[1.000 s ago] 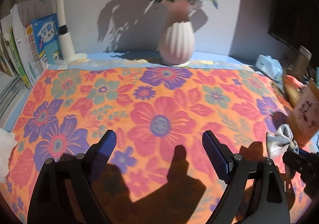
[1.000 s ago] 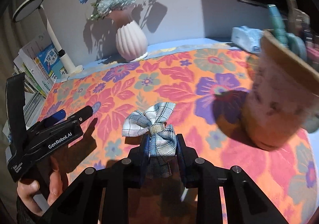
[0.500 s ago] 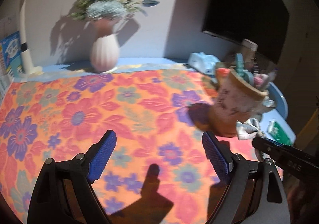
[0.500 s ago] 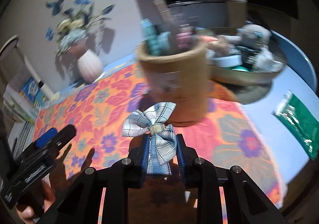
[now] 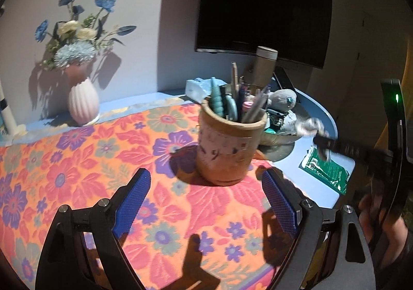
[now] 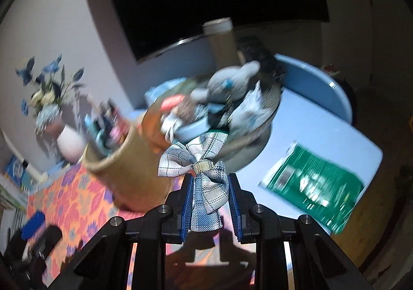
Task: Organize soft objects
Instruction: 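Open the right tool over the bowl to drop the checkered bow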
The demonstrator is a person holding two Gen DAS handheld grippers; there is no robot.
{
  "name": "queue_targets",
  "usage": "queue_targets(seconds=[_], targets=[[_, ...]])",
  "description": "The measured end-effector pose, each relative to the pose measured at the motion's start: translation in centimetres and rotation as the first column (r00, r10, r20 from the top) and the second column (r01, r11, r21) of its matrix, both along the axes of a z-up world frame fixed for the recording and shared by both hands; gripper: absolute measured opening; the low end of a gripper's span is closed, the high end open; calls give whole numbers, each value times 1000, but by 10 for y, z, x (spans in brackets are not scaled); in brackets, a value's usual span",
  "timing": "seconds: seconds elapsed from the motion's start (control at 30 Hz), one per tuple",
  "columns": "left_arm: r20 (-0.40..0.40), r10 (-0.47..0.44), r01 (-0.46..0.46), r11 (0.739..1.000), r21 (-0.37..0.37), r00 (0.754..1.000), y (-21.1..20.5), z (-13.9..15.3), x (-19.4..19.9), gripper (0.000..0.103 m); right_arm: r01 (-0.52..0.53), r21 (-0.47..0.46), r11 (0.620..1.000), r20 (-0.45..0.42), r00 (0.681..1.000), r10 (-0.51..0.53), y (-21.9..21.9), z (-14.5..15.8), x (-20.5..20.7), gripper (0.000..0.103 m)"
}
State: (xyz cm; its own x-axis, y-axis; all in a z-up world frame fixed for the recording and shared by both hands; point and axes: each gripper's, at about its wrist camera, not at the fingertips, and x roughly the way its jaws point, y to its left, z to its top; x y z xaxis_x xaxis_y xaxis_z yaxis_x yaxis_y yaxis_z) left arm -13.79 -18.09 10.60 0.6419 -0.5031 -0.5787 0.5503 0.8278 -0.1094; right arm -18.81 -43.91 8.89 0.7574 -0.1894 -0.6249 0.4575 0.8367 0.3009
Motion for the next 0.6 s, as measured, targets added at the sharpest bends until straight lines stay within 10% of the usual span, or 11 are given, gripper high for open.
queue_targets(seconds=[0.47,0.53,0.6], targets=[[-14,75,-75,997,3,997,-1,2,34,87,-30,-54,998,84,996,35,-35,43,87,25],[-16,91,-91,996,9,996,1,2,41,87,-49,-46,998,67,996,52,-40,38,110,32],[-29,101,-101,995,14,994,4,1,49,87,-68,-12,998,18,998,68,-48,28,130,67]])
